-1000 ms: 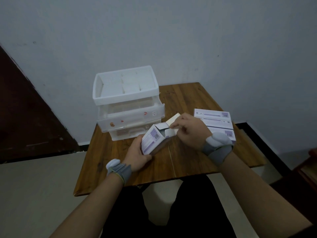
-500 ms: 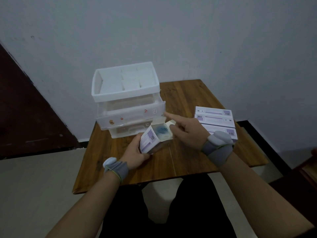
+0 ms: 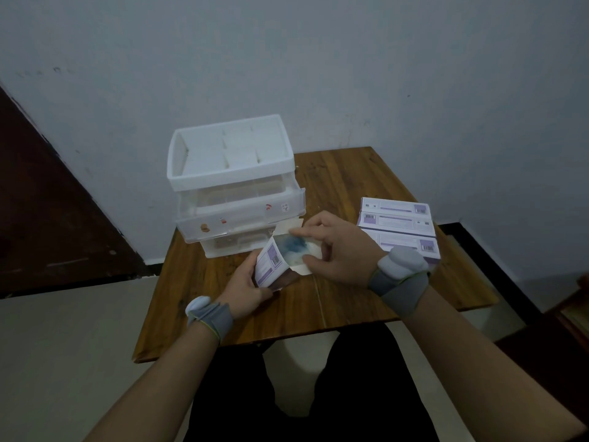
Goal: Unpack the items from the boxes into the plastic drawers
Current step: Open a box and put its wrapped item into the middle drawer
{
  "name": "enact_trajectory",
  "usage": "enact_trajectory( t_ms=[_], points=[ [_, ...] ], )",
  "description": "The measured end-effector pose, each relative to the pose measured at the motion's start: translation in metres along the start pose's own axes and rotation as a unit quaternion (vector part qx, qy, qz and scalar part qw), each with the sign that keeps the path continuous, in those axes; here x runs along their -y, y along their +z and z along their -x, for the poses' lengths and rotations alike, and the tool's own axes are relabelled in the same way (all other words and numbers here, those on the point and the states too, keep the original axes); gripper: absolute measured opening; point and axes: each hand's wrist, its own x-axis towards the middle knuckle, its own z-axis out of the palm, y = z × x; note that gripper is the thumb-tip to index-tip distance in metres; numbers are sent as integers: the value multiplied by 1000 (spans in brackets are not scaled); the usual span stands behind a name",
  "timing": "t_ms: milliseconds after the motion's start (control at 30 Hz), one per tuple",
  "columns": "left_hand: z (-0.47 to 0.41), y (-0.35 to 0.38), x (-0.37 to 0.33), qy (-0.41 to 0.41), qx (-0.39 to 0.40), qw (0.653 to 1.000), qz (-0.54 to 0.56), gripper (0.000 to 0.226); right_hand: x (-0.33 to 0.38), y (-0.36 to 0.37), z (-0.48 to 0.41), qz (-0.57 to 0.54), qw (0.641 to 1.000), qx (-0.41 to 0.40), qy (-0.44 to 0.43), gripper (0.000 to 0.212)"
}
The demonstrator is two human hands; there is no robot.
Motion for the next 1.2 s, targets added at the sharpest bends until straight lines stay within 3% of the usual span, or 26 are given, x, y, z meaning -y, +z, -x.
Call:
enact_trajectory(
  t_ms=[133, 300, 533, 733, 1200],
  points=[
    [2, -2, 1, 2, -7, 1000, -14, 77, -2, -3, 0, 23, 999, 23, 7, 61],
    [2, -2, 1, 1, -24, 1000, -20, 75, -2, -1, 3, 2, 1000, 11, 5, 44],
    [4, 1, -1, 8, -54, 998, -40, 74, -2, 7, 2, 59, 997, 18, 55, 52],
    [5, 5, -6, 20, -73, 994, -84, 71, 2, 11, -2, 61, 994, 28, 89, 47],
    [2, -1, -17, -12, -59, 997, -41, 64, 5, -3, -4, 46, 997, 63, 26, 35]
  ],
)
